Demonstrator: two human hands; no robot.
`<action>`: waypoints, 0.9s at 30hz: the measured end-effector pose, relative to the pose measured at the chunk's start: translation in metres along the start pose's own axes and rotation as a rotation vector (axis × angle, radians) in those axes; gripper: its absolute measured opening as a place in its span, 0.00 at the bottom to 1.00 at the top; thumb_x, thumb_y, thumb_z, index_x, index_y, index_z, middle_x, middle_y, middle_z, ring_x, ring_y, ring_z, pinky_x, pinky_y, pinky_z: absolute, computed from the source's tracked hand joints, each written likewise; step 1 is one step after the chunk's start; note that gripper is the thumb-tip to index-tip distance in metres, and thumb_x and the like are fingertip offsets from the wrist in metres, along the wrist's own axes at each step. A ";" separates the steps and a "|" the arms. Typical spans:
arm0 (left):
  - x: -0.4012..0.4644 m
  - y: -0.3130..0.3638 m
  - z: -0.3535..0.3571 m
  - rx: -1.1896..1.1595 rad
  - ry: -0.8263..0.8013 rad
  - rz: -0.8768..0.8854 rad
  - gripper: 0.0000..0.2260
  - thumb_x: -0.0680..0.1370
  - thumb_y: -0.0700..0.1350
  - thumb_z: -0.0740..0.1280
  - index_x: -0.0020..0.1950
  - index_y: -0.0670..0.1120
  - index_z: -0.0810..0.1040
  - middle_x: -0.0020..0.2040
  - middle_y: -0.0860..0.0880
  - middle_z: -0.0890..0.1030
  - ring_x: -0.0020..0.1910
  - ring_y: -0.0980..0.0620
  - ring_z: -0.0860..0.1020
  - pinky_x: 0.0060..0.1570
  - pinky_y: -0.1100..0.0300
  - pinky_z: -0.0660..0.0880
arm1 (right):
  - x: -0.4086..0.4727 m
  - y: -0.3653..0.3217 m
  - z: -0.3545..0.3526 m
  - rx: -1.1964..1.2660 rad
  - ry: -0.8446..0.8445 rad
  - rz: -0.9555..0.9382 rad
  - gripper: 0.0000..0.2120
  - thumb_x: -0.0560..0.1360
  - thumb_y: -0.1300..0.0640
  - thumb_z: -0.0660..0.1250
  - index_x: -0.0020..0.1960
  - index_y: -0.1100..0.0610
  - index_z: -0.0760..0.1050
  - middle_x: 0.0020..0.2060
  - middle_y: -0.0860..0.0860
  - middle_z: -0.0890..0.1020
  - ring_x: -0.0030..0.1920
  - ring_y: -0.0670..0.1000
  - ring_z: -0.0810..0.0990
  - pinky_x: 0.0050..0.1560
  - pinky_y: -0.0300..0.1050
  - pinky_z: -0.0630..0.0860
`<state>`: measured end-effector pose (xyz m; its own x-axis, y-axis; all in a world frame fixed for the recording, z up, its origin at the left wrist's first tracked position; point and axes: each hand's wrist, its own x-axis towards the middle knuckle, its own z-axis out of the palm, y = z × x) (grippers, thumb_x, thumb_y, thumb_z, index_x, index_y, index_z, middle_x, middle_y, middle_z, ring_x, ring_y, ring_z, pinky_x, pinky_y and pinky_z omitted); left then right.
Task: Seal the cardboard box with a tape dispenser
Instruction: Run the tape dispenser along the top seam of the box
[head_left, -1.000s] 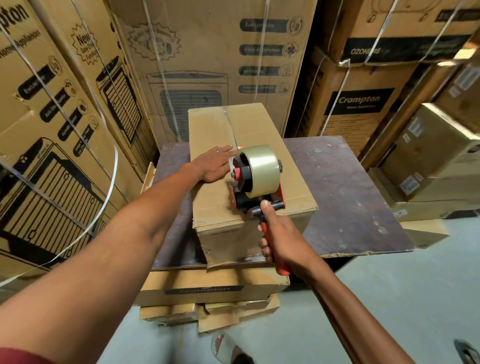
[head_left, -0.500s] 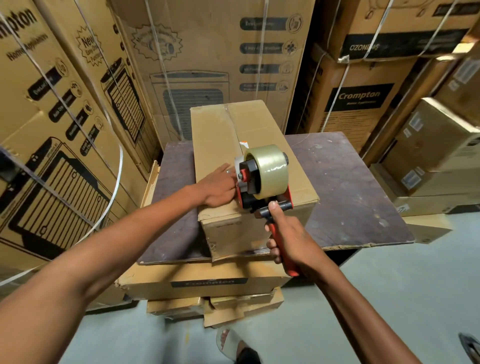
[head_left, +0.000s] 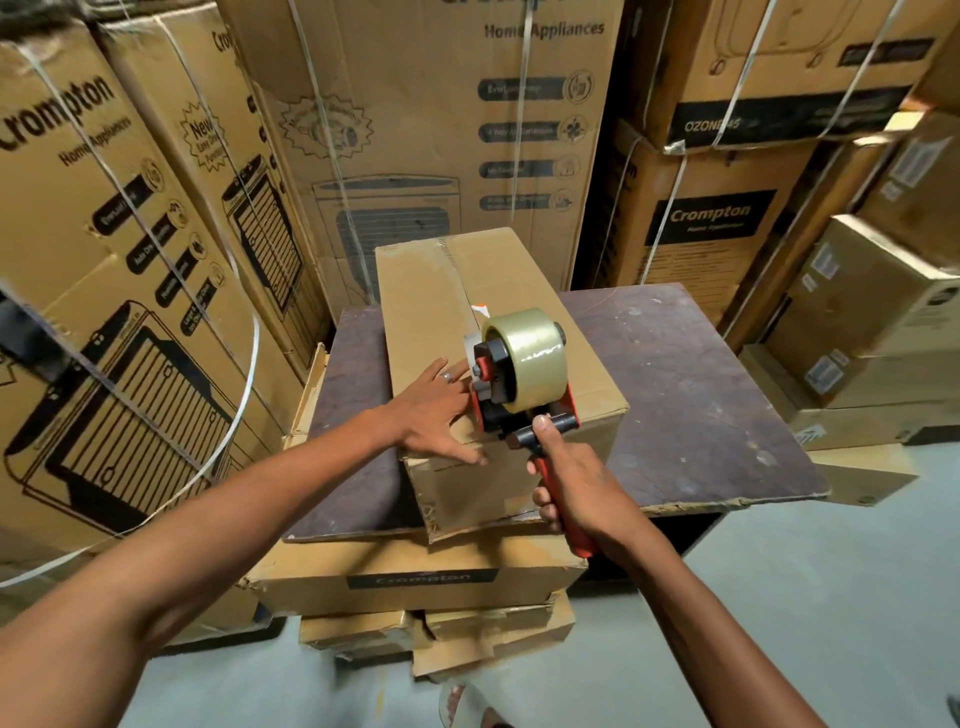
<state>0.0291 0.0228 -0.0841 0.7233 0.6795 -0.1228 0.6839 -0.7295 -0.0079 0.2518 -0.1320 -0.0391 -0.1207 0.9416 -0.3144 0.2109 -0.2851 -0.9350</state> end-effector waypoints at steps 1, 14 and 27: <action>-0.001 0.001 -0.001 -0.012 0.011 0.002 0.48 0.69 0.79 0.55 0.82 0.54 0.54 0.82 0.47 0.56 0.81 0.45 0.50 0.78 0.39 0.42 | 0.000 0.001 0.000 0.001 0.003 -0.003 0.31 0.78 0.27 0.53 0.42 0.54 0.73 0.28 0.49 0.74 0.27 0.48 0.73 0.31 0.43 0.72; 0.043 -0.053 0.000 0.170 -0.056 -0.115 0.48 0.70 0.79 0.45 0.81 0.49 0.61 0.82 0.44 0.55 0.81 0.39 0.48 0.77 0.38 0.51 | 0.067 -0.015 -0.003 -0.054 0.108 -0.026 0.33 0.80 0.29 0.52 0.39 0.56 0.76 0.26 0.51 0.76 0.25 0.50 0.74 0.28 0.43 0.72; 0.056 -0.063 -0.001 0.201 -0.017 -0.168 0.45 0.71 0.77 0.47 0.75 0.47 0.70 0.79 0.43 0.63 0.79 0.39 0.54 0.75 0.40 0.56 | 0.085 -0.024 -0.006 -0.110 0.115 -0.022 0.33 0.81 0.28 0.50 0.38 0.55 0.73 0.26 0.51 0.75 0.26 0.52 0.74 0.32 0.48 0.73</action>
<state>0.0268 0.1064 -0.0891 0.5980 0.7926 -0.1194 0.7609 -0.6082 -0.2264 0.2421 -0.0439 -0.0423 -0.0163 0.9634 -0.2676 0.3155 -0.2490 -0.9157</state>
